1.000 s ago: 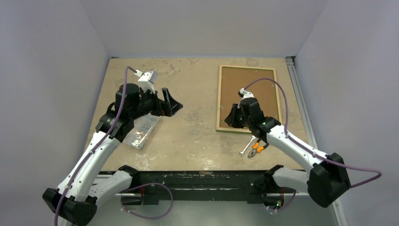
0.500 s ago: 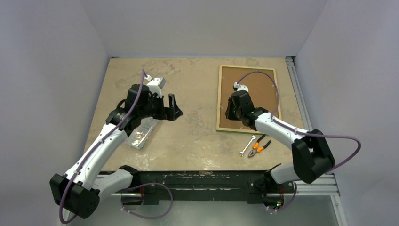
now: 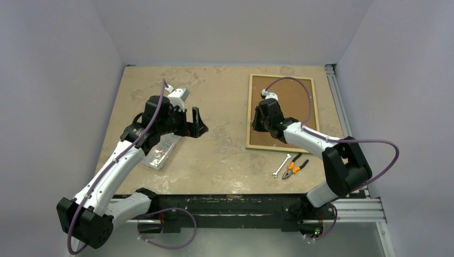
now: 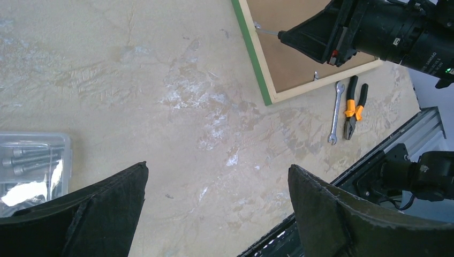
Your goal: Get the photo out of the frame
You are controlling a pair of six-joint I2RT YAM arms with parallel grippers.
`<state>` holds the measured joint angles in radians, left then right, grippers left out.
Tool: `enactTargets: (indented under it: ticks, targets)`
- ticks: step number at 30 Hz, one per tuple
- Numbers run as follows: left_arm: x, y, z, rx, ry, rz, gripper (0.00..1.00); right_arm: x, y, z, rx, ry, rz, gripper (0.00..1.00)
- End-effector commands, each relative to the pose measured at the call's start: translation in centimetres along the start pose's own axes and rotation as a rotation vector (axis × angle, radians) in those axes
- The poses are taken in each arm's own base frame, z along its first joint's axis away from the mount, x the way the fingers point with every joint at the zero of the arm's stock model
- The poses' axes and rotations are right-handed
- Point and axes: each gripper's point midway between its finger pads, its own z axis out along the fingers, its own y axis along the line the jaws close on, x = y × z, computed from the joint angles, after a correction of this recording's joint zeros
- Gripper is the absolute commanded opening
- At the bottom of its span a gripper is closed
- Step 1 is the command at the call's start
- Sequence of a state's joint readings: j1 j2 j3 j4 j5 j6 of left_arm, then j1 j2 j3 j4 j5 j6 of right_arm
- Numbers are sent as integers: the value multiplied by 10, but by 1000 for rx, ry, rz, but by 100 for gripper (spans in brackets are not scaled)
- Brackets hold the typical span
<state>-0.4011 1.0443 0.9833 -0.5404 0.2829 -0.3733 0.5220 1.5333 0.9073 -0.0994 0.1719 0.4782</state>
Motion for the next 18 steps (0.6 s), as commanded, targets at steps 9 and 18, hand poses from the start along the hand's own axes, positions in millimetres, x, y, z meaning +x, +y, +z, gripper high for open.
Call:
enactTargets:
  ticks: [9, 18]
  targets:
    - [-12, -6, -3, 31, -43, 37, 99, -27, 7, 9, 10, -60, 10, 0]
    - [-10, -8, 0, 47, -26, 30, 99, -13, 5, 6, -3, -36, 25, 0]
